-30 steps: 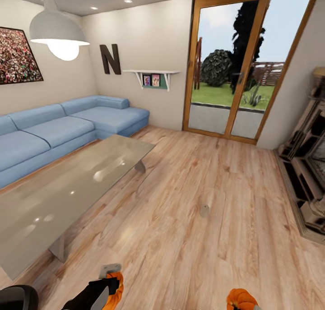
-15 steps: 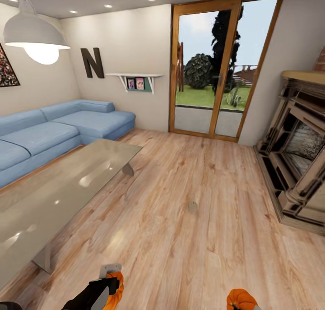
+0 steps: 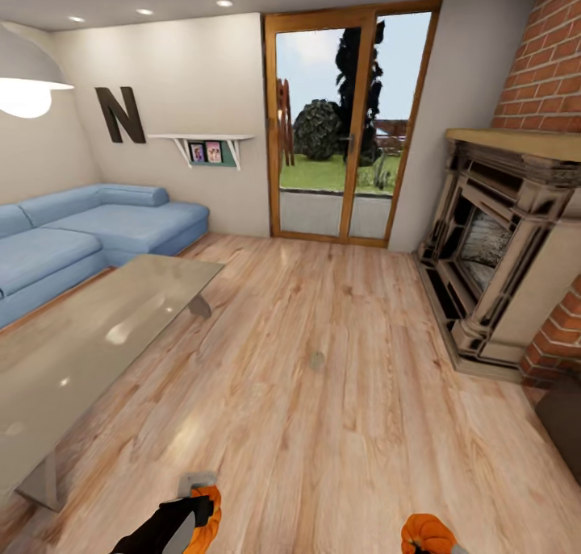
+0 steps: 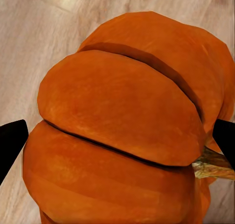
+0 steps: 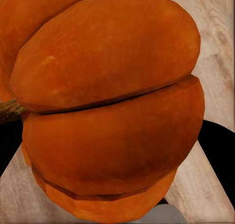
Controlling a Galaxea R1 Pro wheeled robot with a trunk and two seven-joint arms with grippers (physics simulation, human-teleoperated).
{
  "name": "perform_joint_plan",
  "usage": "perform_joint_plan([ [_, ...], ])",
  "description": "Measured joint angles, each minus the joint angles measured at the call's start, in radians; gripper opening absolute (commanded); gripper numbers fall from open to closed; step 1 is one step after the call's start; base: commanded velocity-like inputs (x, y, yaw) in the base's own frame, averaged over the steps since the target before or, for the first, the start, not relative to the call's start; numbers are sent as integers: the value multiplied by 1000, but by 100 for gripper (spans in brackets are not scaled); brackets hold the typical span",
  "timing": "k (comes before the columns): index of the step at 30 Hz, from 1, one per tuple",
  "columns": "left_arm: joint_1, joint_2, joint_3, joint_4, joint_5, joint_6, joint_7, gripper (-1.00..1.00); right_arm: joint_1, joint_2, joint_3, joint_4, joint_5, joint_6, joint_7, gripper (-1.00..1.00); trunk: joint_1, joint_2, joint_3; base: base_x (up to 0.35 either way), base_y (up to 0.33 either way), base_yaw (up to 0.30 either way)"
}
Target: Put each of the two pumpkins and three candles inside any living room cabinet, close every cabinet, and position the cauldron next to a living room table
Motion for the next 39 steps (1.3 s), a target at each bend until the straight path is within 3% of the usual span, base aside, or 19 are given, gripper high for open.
perform_joint_plan([
  [7, 0, 1, 0, 0, 0, 0, 0, -100, 0, -4, -3, 0, 0, 3, 40, -100, 0, 0, -2, -164, 0, -278],
  [15, 0, 1, 1, 0, -1, 1, 0, -100, 0, 0, -2, 6, 0, 3, 42, -100, 0, 0, -6, -60, 0, -270],
  [27, 0, 2, 2, 0, 0, 1, 0, -100, 0, -3, -5, 32, -1, 2, 41, -100, 0, 0, -16, -280, 51, -258],
  [39, 0, 2, 1, 0, 0, 0, 0, -100, 0, 0, -5, 32, 0, 2, 41, -100, 0, 0, -27, -81, 35, -256],
])
